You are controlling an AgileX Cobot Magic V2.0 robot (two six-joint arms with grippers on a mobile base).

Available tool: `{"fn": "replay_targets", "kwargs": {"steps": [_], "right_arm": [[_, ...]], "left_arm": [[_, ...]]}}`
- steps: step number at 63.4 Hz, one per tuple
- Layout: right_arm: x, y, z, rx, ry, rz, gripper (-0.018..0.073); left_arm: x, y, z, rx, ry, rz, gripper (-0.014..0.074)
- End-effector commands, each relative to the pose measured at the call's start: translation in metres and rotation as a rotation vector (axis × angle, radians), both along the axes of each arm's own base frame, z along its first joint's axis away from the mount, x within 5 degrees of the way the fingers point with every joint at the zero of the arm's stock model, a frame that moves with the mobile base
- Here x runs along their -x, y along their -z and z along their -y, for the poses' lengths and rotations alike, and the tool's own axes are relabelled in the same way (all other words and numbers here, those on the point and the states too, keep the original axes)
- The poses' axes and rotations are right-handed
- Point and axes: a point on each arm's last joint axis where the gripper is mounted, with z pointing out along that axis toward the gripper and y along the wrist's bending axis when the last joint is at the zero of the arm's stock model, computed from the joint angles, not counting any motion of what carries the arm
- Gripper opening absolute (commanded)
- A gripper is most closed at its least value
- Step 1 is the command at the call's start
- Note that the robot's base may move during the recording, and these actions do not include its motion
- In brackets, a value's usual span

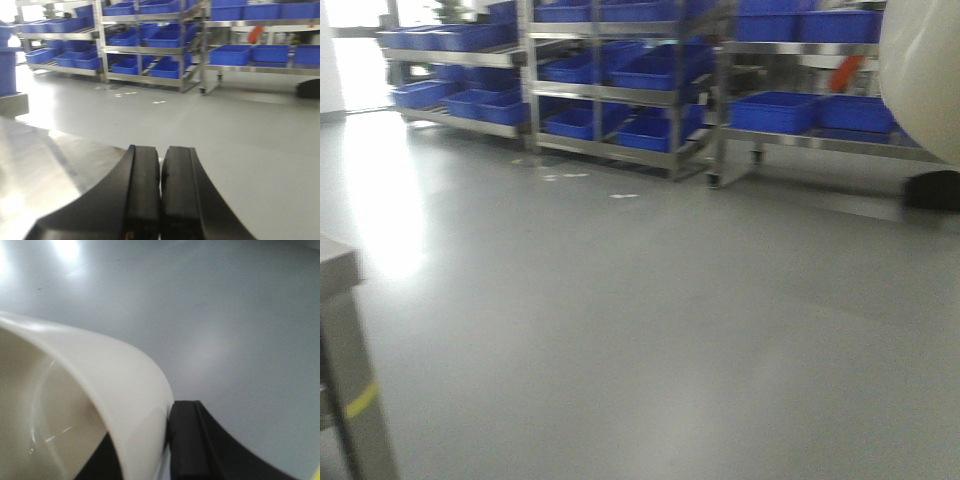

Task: Move white bin to right shelf second layer
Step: 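Hold the bin in the right gripper while turning away from the table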

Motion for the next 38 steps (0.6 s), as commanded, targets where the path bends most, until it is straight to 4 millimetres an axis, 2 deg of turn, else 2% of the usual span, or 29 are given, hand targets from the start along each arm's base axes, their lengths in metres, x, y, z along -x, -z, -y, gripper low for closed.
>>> {"fn": "replay_targets", "kwargs": {"steps": [1, 38], "right_arm": [[-0.0013, -0.0178, 0.0006, -0.025, 0.009, 0.121, 0.0057], [-0.0012, -0.0172, 0.0007, -0.024, 0.009, 0.115, 0.0057]], "left_arm": [[-0.0003, 0.0039, -0.0002, 0.019, 0.000, 0.060, 0.0085], [-0.0003, 0.0039, -0.0002, 0.019, 0.000, 0.060, 0.0085]]}}
